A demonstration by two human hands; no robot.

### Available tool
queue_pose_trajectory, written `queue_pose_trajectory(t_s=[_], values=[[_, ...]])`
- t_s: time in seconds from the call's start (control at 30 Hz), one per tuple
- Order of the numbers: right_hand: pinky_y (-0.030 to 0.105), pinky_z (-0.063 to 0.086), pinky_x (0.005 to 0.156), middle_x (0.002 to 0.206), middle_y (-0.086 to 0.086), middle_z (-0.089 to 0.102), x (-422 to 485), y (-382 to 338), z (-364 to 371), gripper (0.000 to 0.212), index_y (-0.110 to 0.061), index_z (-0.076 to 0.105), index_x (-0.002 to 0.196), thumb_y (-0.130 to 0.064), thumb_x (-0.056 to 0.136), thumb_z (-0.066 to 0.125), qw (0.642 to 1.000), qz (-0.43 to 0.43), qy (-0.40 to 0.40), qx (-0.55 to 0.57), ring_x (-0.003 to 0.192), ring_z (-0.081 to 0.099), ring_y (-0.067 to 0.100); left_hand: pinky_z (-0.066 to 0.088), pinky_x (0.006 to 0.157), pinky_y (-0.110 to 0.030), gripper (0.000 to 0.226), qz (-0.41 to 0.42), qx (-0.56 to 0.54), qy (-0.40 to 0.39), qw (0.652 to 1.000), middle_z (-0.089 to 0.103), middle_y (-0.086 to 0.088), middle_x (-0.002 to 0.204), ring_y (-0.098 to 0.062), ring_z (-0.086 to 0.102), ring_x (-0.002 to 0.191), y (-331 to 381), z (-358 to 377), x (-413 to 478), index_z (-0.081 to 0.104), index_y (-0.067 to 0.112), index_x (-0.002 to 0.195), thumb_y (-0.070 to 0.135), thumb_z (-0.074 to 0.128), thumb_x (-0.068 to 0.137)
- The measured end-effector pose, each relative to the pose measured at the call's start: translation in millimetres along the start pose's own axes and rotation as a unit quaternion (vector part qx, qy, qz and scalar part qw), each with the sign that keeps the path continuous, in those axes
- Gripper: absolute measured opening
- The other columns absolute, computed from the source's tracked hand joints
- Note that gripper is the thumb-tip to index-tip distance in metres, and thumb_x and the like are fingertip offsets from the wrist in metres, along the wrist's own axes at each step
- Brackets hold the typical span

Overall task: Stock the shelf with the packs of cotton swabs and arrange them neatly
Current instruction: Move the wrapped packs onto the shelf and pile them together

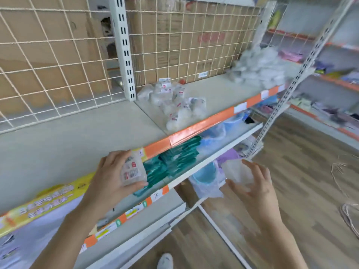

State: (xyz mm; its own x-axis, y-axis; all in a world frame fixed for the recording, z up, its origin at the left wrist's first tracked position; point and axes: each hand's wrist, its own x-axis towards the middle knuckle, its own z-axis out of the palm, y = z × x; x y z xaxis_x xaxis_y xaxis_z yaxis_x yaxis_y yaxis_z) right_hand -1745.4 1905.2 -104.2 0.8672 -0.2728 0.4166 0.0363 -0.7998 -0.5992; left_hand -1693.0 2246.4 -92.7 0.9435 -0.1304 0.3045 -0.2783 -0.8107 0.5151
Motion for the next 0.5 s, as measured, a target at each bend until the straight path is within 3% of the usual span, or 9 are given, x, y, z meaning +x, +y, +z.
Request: queue_pose_trajectory(t_s=[0.13, 0.23, 0.33, 0.43, 0.5], values=[[0.029, 0.044, 0.075, 0.128, 0.002, 0.047, 26.6, 30.1, -13.4, 0.063, -0.022, 0.055, 0.123, -0.035, 0.067, 0.081, 0.998, 0.044, 0.031, -0.01, 0.105, 0.056, 0.028, 0.039, 0.095, -0.036, 0.103, 0.035, -0.03, -0.019, 0.999, 0.046, 0.004, 0.122, -0.02, 0.041, 0.109, 27.4, 25.4, 51.7, 0.049, 0.017, 0.132, 0.077, 0.053, 0.048], [0.033, 0.05, 0.068, 0.129, -0.004, 0.043, 53.1, 44.6, -19.9, 0.065, -0.029, 0.051, 0.125, -0.052, 0.068, 0.073, 0.996, 0.06, 0.054, -0.025, 0.106, 0.055, 0.024, 0.036, 0.093, -0.03, 0.103, 0.071, -0.05, -0.026, 0.996, 0.04, 0.013, 0.12, -0.013, 0.037, 0.11, 45.3, 41.2, 95.6, 0.047, 0.021, 0.134, 0.079, 0.053, 0.048], [0.024, 0.038, 0.072, 0.127, -0.002, 0.045, 83.1, 56.9, -27.0, 0.062, -0.026, 0.052, 0.125, -0.042, 0.071, 0.077, 0.995, 0.052, 0.073, -0.048, 0.107, 0.053, 0.022, 0.034, 0.093, -0.027, 0.107, 0.098, -0.072, -0.029, 0.992, 0.036, 0.016, 0.121, -0.01, 0.035, 0.115, 63.3, 54.5, 140.9, 0.043, 0.022, 0.137, 0.08, 0.066, 0.05], [0.025, 0.037, 0.072, 0.126, -0.001, 0.046, 114.8, 62.6, -34.3, 0.063, -0.022, 0.054, 0.125, -0.032, 0.069, 0.081, 0.992, 0.066, 0.087, -0.058, 0.111, 0.052, 0.022, 0.035, 0.093, -0.03, 0.1, 0.116, -0.079, -0.032, 0.99, 0.041, 0.008, 0.126, -0.013, 0.036, 0.117, 82.5, 67.0, 181.9, 0.042, 0.021, 0.138, 0.065, 0.067, 0.052], [0.025, 0.036, 0.072, 0.123, -0.005, 0.044, 131.2, 66.1, -37.6, 0.064, -0.021, 0.054, 0.125, -0.036, 0.069, 0.081, 0.992, 0.066, 0.094, -0.056, 0.11, 0.049, 0.017, 0.036, 0.094, -0.031, 0.097, 0.131, -0.085, -0.04, 0.987, 0.041, 0.007, 0.129, -0.011, 0.035, 0.117, 93.2, 77.5, 204.0, 0.042, 0.023, 0.138, 0.062, 0.069, 0.054]])
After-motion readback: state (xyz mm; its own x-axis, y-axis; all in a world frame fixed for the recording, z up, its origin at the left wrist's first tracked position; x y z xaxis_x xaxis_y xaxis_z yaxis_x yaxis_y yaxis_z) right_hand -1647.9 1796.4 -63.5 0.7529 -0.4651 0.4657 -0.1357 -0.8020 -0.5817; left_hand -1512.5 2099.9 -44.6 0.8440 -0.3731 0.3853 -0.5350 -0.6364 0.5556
